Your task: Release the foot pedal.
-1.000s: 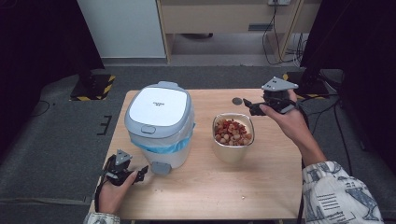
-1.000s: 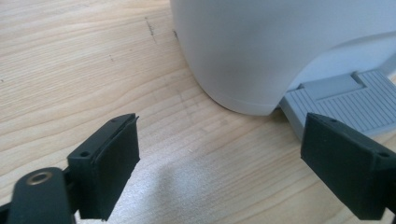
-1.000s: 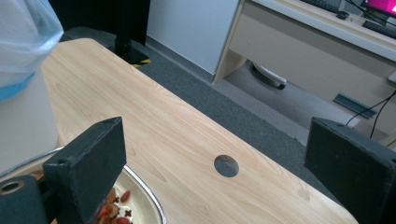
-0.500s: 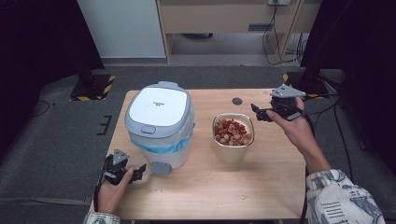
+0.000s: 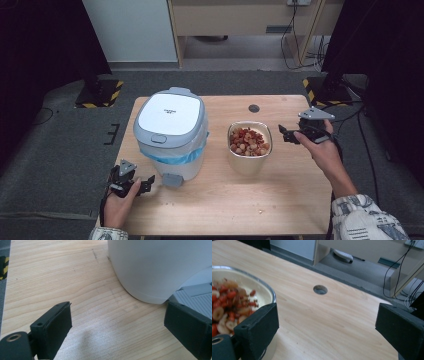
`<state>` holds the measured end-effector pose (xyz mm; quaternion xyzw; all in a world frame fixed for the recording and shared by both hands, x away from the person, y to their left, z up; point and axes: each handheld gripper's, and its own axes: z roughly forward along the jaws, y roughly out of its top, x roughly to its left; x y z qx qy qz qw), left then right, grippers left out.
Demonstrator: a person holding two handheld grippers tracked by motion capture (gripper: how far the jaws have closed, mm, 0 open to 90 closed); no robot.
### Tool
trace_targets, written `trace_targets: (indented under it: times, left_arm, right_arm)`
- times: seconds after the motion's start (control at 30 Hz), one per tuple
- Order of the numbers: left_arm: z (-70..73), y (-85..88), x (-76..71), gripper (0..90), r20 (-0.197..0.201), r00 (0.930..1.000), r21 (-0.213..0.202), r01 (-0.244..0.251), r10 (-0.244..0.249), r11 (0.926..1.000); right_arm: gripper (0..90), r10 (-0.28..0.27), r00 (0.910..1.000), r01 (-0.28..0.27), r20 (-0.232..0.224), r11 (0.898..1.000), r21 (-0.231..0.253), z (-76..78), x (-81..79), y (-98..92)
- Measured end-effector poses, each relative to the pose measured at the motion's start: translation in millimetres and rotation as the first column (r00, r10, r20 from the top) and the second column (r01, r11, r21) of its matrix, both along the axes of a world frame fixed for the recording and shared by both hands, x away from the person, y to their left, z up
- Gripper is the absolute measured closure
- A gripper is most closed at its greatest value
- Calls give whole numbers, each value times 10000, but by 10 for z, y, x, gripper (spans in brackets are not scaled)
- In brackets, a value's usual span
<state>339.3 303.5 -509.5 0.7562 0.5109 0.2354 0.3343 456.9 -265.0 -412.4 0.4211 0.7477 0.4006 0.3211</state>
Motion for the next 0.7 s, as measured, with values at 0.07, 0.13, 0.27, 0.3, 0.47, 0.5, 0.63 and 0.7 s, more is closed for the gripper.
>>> trace_targets:
  times: [0.07,0.13,0.27,0.3,0.47,0.5,0.63,0.7]
  left_arm:
    - [-8,4,3,65,-33,10000,34,-12,12,10000]
    - [-9,8,3,65,-28,10000,44,-25,26,10000]
    - [-14,16,5,65,12,10000,127,-74,74,9999]
    - [-15,19,5,65,21,10000,138,-83,83,9999]
    - [-23,33,5,71,72,9999,239,-117,116,9996]
    - [-23,36,5,72,88,9999,251,-130,128,9996]
    - [-30,53,7,72,133,9997,318,-212,208,9993]
    - [-32,65,9,72,158,9996,308,-227,222,9993]
  right_arm:
    - [51,-21,10000,21,-63,10000,0,-70,-32,-28]
    - [51,-90,9999,90,-132,10000,20,-122,-58,-45]
    - [52,-197,9993,199,-311,9998,75,-246,-127,-75]
    - [53,-196,9992,197,-345,9998,39,-276,-144,-84]
    - [55,-271,9979,277,-583,9996,101,-426,-232,-119]
    - [55,-261,9976,270,-648,9995,139,-455,-249,-125]
    - [58,-313,9960,325,-841,9994,135,-573,-324,-149]
    - [64,-437,9946,448,-937,9990,98,-636,-360,-162]
